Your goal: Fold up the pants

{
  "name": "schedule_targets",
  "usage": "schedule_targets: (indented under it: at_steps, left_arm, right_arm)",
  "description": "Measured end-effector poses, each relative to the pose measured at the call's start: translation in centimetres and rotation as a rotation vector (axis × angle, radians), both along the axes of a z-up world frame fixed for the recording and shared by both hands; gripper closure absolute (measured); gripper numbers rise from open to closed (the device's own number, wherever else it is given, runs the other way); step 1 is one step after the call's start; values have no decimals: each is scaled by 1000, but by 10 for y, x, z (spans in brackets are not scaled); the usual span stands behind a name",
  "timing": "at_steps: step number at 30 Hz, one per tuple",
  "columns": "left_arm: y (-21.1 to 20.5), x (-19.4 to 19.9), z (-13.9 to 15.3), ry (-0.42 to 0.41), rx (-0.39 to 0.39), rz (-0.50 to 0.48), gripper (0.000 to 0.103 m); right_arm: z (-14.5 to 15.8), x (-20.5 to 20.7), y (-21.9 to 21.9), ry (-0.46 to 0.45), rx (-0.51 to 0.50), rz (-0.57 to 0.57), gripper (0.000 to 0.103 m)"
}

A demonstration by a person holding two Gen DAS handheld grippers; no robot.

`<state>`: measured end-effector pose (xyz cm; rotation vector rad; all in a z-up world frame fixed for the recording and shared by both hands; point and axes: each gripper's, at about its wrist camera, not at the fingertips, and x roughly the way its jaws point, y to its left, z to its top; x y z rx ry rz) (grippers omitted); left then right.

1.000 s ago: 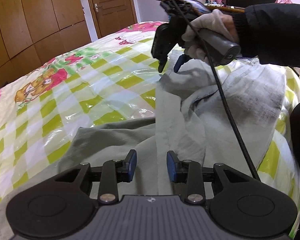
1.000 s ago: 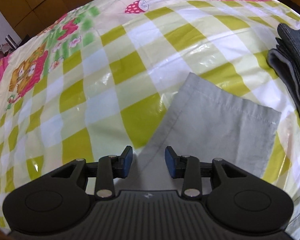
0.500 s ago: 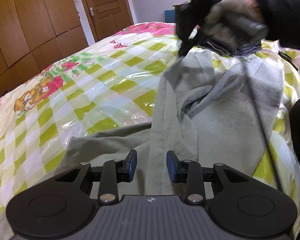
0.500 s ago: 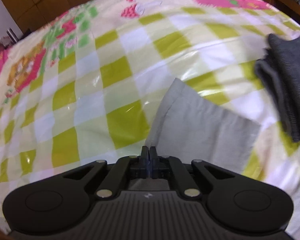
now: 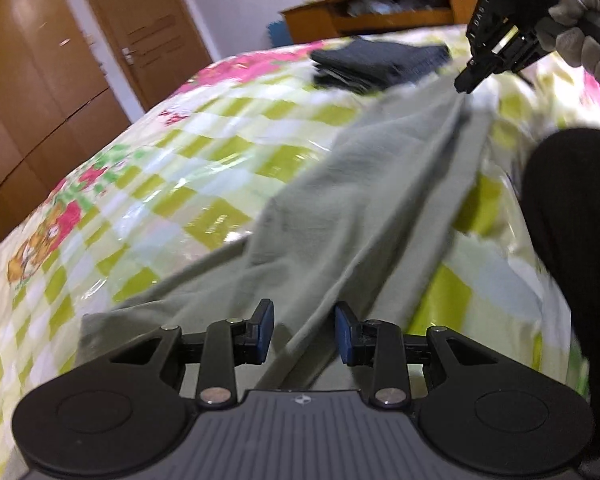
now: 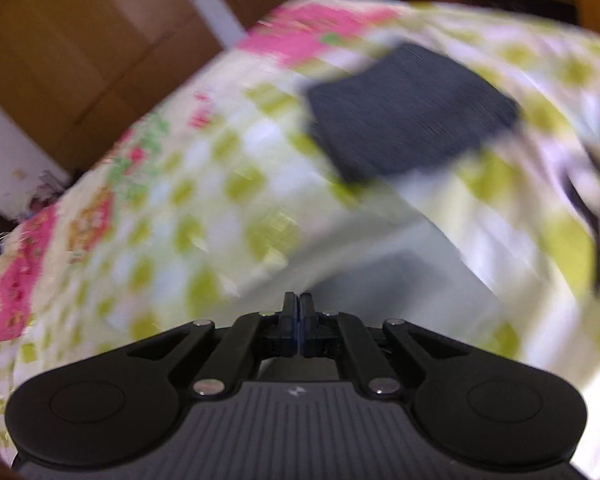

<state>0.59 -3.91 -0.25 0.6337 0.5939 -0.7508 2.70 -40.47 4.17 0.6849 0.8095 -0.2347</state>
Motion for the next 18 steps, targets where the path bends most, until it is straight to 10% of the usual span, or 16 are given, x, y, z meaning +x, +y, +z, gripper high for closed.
schedule_targets:
  at_steps: [12, 18]
  left_arm:
    - [-21, 2, -9, -15, 33, 19, 57]
    - [-31, 13, -5, -36, 42, 25, 57]
  right_arm:
    - [-59, -18, -38, -73, 221, -116, 79]
    - [-60, -6, -48, -71, 205, -147, 100]
